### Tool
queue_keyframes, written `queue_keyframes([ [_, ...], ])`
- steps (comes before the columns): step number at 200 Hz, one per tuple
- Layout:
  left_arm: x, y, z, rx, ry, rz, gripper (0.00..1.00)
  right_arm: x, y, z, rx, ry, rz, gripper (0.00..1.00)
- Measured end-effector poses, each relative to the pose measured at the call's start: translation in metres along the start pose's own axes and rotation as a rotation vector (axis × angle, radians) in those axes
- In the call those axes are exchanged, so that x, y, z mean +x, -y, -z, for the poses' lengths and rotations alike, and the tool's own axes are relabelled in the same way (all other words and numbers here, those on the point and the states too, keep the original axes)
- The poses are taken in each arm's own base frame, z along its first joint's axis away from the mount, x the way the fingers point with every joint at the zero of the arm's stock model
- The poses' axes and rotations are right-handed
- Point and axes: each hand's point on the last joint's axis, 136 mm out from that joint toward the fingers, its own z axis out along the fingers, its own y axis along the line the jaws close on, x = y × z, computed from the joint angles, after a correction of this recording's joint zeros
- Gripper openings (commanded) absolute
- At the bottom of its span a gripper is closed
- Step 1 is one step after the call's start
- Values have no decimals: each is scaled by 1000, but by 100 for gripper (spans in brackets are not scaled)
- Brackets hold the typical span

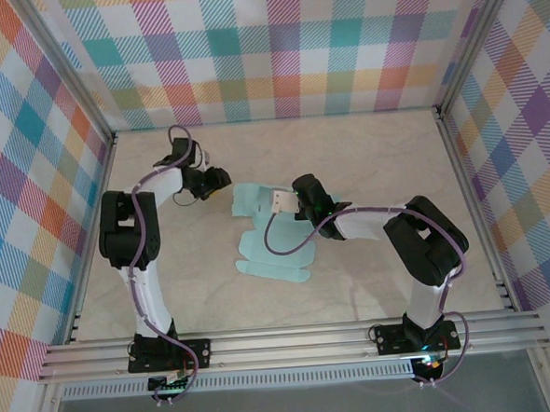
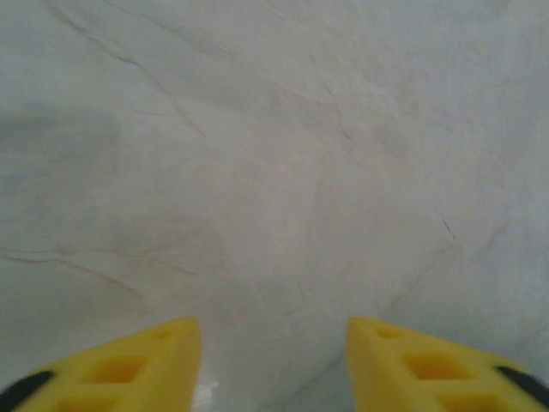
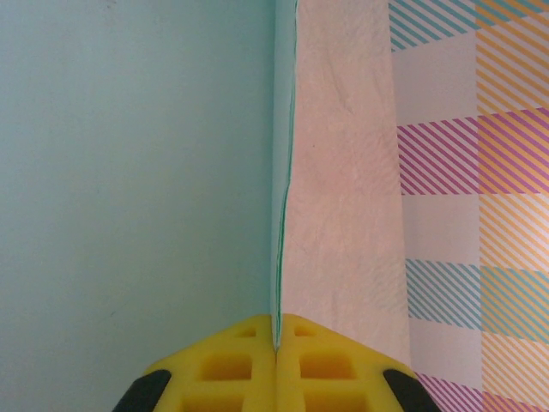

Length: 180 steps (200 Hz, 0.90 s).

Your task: Fold the paper box

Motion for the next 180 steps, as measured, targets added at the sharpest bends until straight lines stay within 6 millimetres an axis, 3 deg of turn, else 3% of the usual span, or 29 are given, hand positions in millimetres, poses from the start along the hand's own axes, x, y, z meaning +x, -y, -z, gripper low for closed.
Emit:
queue_keyframes([
  [35,18,23,-9,45,-52,-119,46,0,0,0,0,0,0,0],
  [71,29,34,-13,93,-83,-181,47,0,0,0,2,-2,0,0],
  [142,56,29,-11,130,-110,-209,52,-7,16,4,121,22,47,0],
  [180,59,30,-6,142,-82,-229,54,-21,26,9,222,55,100,0],
])
